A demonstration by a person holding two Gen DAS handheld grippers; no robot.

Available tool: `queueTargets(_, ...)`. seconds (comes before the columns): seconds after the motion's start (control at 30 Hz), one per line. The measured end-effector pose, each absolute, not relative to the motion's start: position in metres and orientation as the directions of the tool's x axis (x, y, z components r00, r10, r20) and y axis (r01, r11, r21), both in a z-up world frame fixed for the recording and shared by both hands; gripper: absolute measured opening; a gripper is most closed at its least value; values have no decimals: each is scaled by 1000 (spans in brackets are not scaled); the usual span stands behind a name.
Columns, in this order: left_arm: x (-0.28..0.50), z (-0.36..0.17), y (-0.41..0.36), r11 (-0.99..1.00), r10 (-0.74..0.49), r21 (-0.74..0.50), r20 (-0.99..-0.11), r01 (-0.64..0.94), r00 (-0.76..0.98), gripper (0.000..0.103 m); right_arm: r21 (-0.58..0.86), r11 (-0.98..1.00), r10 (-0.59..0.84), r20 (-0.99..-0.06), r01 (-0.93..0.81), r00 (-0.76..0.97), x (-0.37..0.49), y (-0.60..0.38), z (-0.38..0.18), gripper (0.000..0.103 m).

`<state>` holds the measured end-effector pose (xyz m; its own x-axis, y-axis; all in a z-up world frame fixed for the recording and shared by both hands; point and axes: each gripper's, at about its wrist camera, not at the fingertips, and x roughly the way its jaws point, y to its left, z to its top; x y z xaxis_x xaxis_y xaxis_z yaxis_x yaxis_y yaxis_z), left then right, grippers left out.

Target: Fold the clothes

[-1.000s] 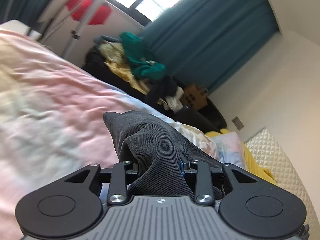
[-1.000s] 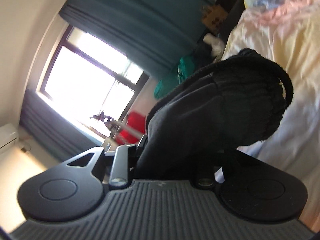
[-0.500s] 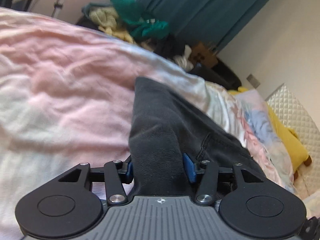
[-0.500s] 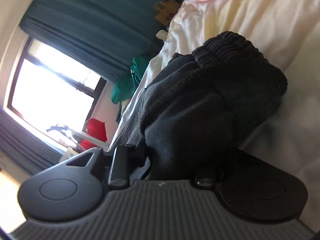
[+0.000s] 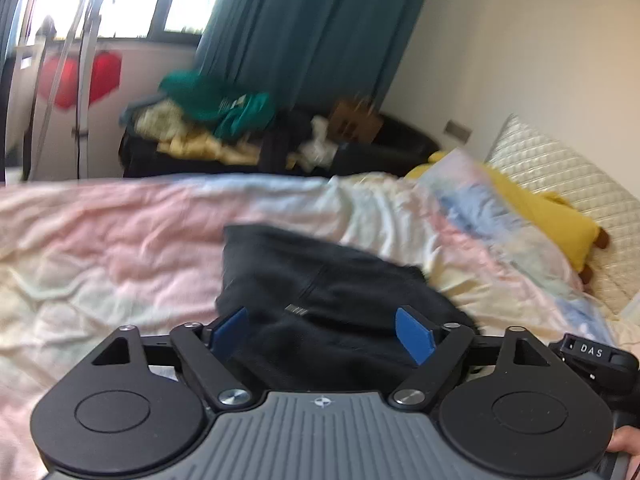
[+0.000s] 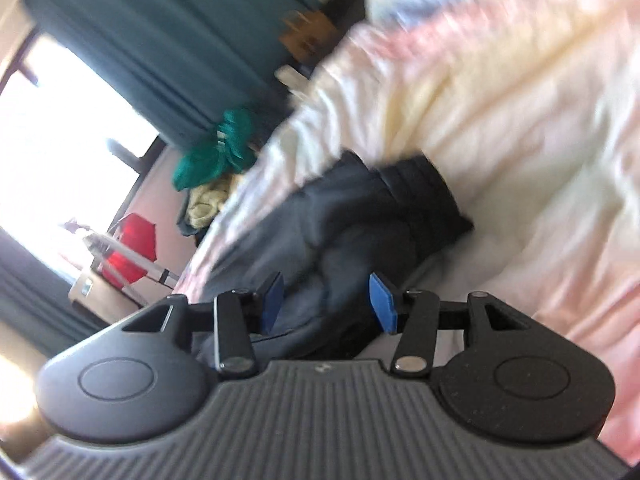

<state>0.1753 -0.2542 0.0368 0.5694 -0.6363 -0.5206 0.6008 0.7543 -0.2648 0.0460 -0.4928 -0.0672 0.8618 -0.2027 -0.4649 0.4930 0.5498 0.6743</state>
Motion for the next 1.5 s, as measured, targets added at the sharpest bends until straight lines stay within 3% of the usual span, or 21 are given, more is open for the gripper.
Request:
queueTargets(0.17, 113, 93, -238, 746, -645, -204, -455, 634, 613, 101, 562, 707, -223, -398, 429, 890, 26, -461, -2, 51)
queueTargets(0.33, 53, 127, -219, 753, -635, -135, -407, 644, 657, 103, 426, 830, -226, -336, 361, 914, -12, -409, 36, 53)
queueTargets(0.47, 14, 126, -203, 780, -596, -70, -383, 621, 706, 103, 370, 864, -231, -311, 341, 922, -34, -382, 42, 63)
queueTargets(0.63, -18, 99, -190, 800, -548, 8, -397, 600, 736, 103, 354, 864, -250, -317, 359, 915, -45, -362, 32, 64)
queueTargets(0.7, -22, 87, -188, 809, -524, 36, -409, 587, 747, 103, 360, 863, -258, -289, 354, 922, -46, -355, 24, 85)
queueTargets(0.83, -16, 72, -182, 823, -511, 20, -410, 568, 755, 103, 350, 858, -292, -271, 376, 917, -38, -343, 10, 89)
queueTargets(0.9, -11, 66, -178, 827, -511, 10, -404, 562, 759, 103, 321, 867, -295, -284, 381, 912, -29, -339, 4, 103)
queueTargets(1.13, -5, 48, -175, 822, -516, 23, -390, 568, 763, 103, 308, 853, -309, -350, 420, 884, -14, -335, -26, 103)
queueTargets(1.5, 5, 28, -174, 837, -476, 43, -435, 546, 764, 103, 155, 883, -373, -340, 442, 863, -10, -314, -34, 103)
